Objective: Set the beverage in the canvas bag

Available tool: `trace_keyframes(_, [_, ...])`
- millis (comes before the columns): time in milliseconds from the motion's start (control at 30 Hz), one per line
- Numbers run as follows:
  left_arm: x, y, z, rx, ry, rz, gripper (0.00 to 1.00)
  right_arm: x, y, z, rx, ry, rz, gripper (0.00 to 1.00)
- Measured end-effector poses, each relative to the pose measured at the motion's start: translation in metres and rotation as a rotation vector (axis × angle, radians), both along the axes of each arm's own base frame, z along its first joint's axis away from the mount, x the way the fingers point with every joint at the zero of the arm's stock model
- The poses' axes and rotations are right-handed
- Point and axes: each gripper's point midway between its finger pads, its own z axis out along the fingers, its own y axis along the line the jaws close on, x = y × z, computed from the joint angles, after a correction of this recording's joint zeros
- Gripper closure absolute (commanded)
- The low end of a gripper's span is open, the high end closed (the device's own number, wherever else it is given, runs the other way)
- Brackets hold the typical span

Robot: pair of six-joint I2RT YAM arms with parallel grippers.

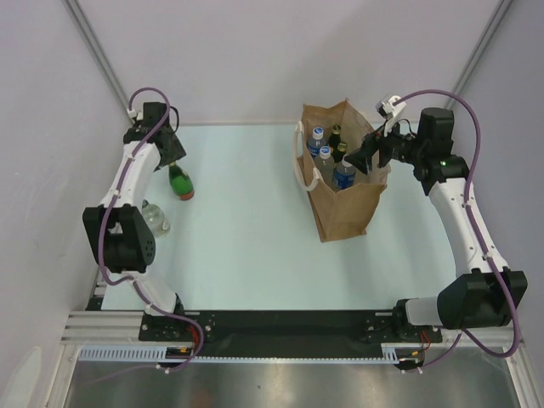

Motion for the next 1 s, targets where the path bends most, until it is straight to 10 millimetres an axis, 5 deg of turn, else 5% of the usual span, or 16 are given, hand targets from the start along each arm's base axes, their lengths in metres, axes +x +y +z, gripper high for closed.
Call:
trace_keyframes(200, [0.005,0.011,-0.006,0.003,0.011,0.019,0.44,0.001,-0.003,-0.002,-0.002,0.004,-0.01,0.15])
trace_keyframes(767, [0.008,0.004,-0.018,-0.025,0.041,-0.022,0.57,0.002,-0.006,-0.001,-0.003,-0.003,-0.021,0.14])
trace_keyframes(1000, [0.008,0.003,-0.02,-0.023,0.053,-0.05,0.93,0.001,-0.007,0.0,-0.005,-0.007,-0.024,0.14])
